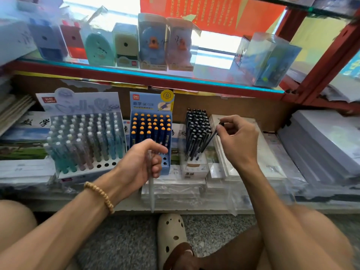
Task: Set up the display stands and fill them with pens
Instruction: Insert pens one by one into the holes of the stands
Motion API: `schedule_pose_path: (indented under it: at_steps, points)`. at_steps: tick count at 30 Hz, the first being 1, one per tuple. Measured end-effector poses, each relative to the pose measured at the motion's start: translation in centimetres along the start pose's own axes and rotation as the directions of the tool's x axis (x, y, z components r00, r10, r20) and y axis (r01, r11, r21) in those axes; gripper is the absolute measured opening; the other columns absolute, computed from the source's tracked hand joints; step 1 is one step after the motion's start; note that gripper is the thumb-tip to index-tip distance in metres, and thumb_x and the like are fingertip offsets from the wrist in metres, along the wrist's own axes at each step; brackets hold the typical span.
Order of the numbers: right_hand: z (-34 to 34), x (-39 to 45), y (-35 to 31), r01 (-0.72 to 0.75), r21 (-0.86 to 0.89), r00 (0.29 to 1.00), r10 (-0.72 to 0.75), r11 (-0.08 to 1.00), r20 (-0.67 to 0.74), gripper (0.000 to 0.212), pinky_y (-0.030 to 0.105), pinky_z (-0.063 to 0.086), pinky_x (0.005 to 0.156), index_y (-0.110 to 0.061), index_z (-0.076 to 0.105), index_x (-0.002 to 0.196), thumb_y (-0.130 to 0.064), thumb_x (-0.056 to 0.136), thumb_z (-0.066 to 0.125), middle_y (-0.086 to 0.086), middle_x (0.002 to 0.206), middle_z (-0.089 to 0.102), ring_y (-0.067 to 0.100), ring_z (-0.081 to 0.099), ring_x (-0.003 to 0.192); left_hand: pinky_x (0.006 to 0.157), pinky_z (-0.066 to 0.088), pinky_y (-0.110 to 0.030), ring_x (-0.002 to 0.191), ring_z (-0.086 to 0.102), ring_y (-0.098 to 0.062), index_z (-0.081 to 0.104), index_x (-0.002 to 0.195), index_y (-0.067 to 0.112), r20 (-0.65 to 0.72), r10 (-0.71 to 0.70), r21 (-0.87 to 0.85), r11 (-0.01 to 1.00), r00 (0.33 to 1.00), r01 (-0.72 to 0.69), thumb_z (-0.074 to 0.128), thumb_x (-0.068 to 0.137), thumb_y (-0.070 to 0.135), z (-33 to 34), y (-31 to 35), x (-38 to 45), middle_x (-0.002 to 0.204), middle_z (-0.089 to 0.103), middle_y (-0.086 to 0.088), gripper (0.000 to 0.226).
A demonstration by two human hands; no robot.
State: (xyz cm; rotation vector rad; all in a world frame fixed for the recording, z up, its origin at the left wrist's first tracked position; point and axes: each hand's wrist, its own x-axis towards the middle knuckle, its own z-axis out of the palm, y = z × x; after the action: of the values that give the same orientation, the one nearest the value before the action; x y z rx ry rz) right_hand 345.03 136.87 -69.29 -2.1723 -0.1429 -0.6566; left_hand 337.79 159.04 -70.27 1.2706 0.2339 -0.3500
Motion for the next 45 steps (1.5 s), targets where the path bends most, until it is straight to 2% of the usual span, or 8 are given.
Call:
schedule_pose_path:
  at_steps: [3, 8, 14, 20, 24, 28, 34, 45]
  points:
    - [0.6, -0.2, 0.3, 0.027, -0.052, 0.999, -0.026, 0.998, 0.03, 0.011, 0.018, 0.054, 0.072, -0.017, 0.074, 0.099, -0.013, 0.088, 0.072, -0.014, 0.078, 0.063, -0.001, 0.062, 0.073, 0.058, 0.036, -0.031, 0.059, 0.043, -0.015, 0.056, 0.099, 0.002, 0.014, 0.005, -0.078, 0.997, 1.0, -0.004, 0.041, 0.063, -0.004, -0.1, 0.2, 0.0, 0.069, 0.04, -0.003, 0.04]
    - [1.6, -0.5, 0.8, 0.08, -0.123, 0.99, -0.064, 0.989, 0.13, 0.014, 0.032, 0.059, 0.081, -0.012, 0.076, 0.102, -0.012, 0.088, 0.072, -0.003, 0.09, 0.072, 0.008, 0.066, 0.078, 0.068, 0.048, -0.034, 0.073, 0.051, -0.019, 0.06, 0.11, 0.0, -0.029, 0.005, 0.021, 1.0, 1.0, -0.005, 0.033, 0.081, -0.025, -0.2, 0.0, 0.0, 0.083, 0.044, -0.008, 0.048]
    - [2.0, -0.9, 1.9, 0.159, -0.183, 0.974, -0.125, 0.97, 0.188, 0.014, 0.041, 0.058, 0.072, -0.011, 0.078, 0.1, -0.014, 0.087, 0.074, -0.003, 0.089, 0.065, 0.018, 0.063, 0.079, 0.078, 0.06, -0.035, 0.085, 0.072, -0.026, 0.059, 0.119, 0.007, -0.048, 0.066, 0.02, 0.998, 0.997, -0.065, 0.056, 0.085, -0.02, -0.7, 0.1, -0.5, 0.099, 0.06, -0.013, 0.043]
    - [2.2, -2.8, 2.1, 0.331, -0.37, 0.943, -0.29, 0.868, 0.162, 0.017, 0.016, 0.027, 0.05, -0.008, 0.077, 0.102, -0.008, 0.086, 0.074, 0.003, 0.074, 0.063, 0.01, 0.045, 0.058, 0.076, 0.062, -0.038, 0.089, 0.073, -0.034, 0.063, 0.105, 0.0, -0.106, 0.127, 0.006, 0.992, 0.986, -0.127, 0.073, 0.057, 0.0, -0.8, 0.3, -1.0, 0.1, 0.068, -0.018, 0.049]
    - [1.8, -2.6, 1.8, 0.299, -0.403, 0.954, -0.279, 0.865, 0.109, 0.017, 0.023, 0.035, 0.052, -0.009, 0.076, 0.104, -0.011, 0.088, 0.071, 0.003, 0.075, 0.061, 0.015, 0.05, 0.061, 0.077, 0.062, -0.038, 0.091, 0.073, -0.035, 0.065, 0.103, -0.001, -0.098, 0.166, 0.023, 0.986, 0.981, -0.165, 0.076, 0.055, 0.002, -0.9, 0.2, -1.2, 0.101, 0.069, -0.022, 0.05]
    - [2.0, -2.7, -1.4, 0.284, -0.206, 0.958, -0.271, 0.936, 0.093, 0.013, 0.029, 0.049, 0.061, -0.011, 0.074, 0.098, -0.019, 0.092, 0.066, -0.001, 0.083, 0.065, 0.013, 0.059, 0.072, 0.079, 0.061, -0.04, 0.093, 0.072, -0.038, 0.066, 0.099, 0.0, -0.068, 0.19, 0.055, 0.981, 0.979, -0.186, 0.077, 0.054, 0.004, -1.0, 0.2, -1.5, 0.098, 0.069, -0.021, 0.047]
    - [3.3, -3.3, -6.6, -0.066, 0.328, 0.807, -0.143, 0.942, 0.573, 0.012, 0.018, 0.053, 0.067, -0.01, 0.075, 0.097, -0.015, 0.086, 0.076, 0.0, 0.083, 0.073, 0.005, 0.067, 0.074, 0.077, 0.061, -0.036, 0.087, 0.073, -0.032, 0.067, 0.1, 0.0, -0.087, 0.222, 0.067, 0.974, 0.971, -0.216, 0.077, 0.058, 0.005, -2.1, 0.1, -2.2, 0.094, 0.072, -0.017, 0.043]
    - [6.4, -1.6, -10.5, -0.237, 0.484, 0.837, -0.076, 0.842, 0.542, 0.006, 0.023, 0.058, 0.065, -0.007, 0.07, 0.092, -0.006, 0.087, 0.073, 0.009, 0.08, 0.072, 0.015, 0.071, 0.07, 0.064, 0.052, -0.017, 0.072, 0.068, -0.005, 0.075, 0.09, 0.016, -0.176, 0.321, 0.395, 0.889, 0.931, -0.231, 0.075, 0.082, 0.008, -6.3, -0.6, -4.8, 0.079, 0.075, 0.005, 0.011]
